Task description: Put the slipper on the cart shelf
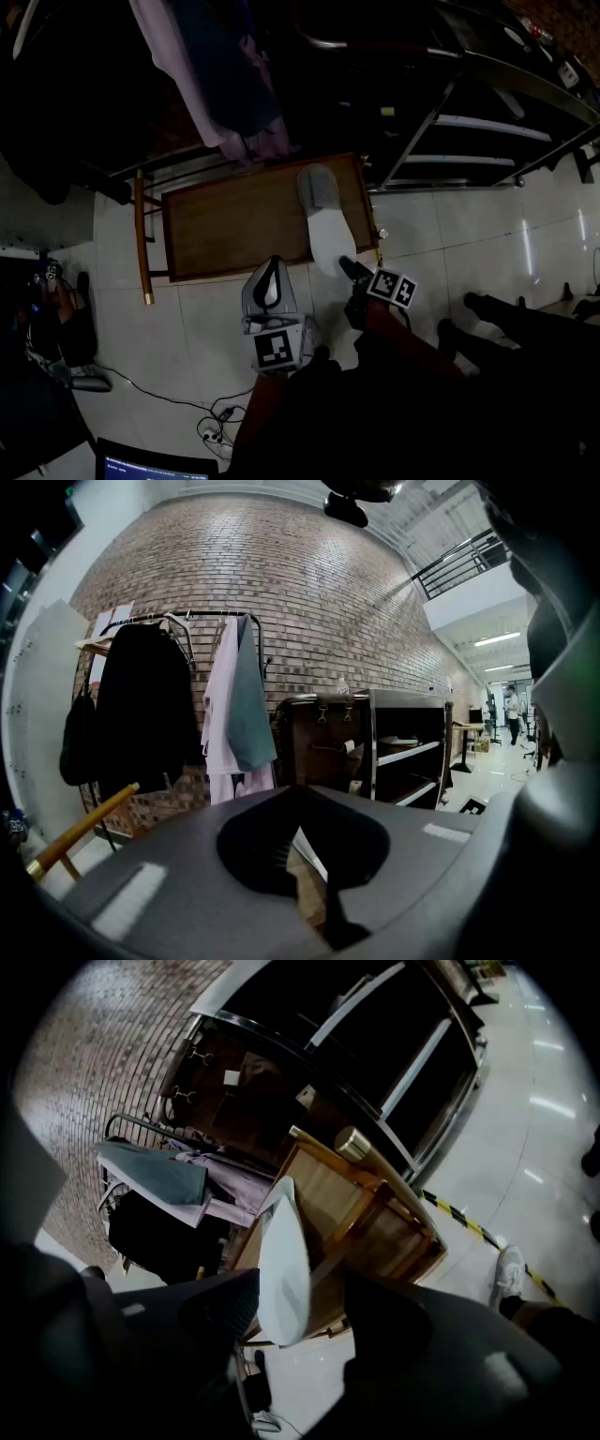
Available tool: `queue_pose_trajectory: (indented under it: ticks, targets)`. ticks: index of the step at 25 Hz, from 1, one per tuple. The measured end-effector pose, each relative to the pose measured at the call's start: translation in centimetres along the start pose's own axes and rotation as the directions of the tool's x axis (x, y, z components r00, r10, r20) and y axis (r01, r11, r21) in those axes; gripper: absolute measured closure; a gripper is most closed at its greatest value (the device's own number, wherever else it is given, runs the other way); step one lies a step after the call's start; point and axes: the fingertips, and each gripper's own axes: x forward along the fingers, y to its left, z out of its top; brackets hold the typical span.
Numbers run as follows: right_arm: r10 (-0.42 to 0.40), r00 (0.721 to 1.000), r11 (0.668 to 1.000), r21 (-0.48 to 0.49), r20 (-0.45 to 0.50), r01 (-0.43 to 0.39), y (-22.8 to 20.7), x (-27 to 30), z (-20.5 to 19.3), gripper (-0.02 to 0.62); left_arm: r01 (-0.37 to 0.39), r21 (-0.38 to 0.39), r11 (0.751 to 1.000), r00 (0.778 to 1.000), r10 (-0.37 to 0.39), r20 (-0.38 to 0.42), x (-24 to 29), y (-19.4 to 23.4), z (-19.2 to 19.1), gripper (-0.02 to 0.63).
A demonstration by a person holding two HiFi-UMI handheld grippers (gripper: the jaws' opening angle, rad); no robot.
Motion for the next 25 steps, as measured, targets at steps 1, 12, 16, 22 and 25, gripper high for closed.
queue_pose_trajectory:
  ticks: [1,12,16,22,25]
  targets:
    - [0.002,1.0,1.0,0.014,-0.003,-0.002,-0.2,0.3,0.1,0.325,-0.002,-0.001,1.0,1.0,0.002,-0.003,0.0,0.0,-0.1,0.591]
    - [0.033,0.999,0.999,0.031,-0.018,-0.032,0.5,1.6,0.5,0.51,-0.028,0.027,0.999,1.0,0.029,-0.012,-0.8,0.6,-1.0,0.591]
    - [0.065,0.998,0.997,0.031,0.014,-0.066,1.6,1.0,0.6,0.541,-0.017,0.041,0.999,1.0,0.017,-0.006,-1.1,0.5,-1.3,0.591]
    - [0.056,0.998,0.98,-0.191,0.043,-0.046,4.5,-1.1,1.1,0.557,-0.044,-0.007,0.999,0.999,0.044,-0.014,-2.0,1.5,-1.9,0.591]
    - [0.075,0.992,0.942,-0.334,0.103,-0.037,7.0,-2.9,2.2,0.558,-0.052,-0.025,0.998,0.999,0.052,-0.014,-2.2,2.3,-2.2,0.591]
